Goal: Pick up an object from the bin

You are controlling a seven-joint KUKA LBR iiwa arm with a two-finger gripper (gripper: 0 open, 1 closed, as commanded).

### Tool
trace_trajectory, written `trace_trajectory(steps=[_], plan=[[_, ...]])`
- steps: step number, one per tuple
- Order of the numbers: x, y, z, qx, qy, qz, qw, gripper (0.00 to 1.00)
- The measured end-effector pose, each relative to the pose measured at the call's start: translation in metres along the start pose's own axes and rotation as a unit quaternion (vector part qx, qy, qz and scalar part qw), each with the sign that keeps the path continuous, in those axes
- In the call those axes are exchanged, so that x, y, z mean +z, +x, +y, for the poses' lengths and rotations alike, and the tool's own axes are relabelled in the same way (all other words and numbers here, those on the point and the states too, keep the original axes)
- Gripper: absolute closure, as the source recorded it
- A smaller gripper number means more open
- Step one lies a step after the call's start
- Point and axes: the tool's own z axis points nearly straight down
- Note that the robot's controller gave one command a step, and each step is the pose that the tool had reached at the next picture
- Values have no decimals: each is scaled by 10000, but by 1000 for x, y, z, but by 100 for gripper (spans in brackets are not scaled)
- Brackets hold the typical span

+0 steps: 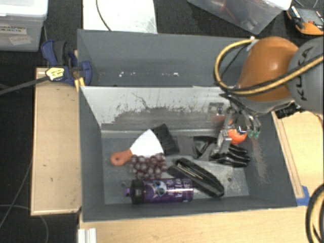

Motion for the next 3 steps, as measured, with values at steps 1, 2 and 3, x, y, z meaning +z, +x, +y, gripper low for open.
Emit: trace_trajectory(steps=[1, 2, 3], plan=[[0, 0, 0, -1, 0, 0, 10000, 0], [11, 4, -56, 333, 5, -7, 9994, 0], [36, 3, -18, 649, -21, -5, 9979, 0]])
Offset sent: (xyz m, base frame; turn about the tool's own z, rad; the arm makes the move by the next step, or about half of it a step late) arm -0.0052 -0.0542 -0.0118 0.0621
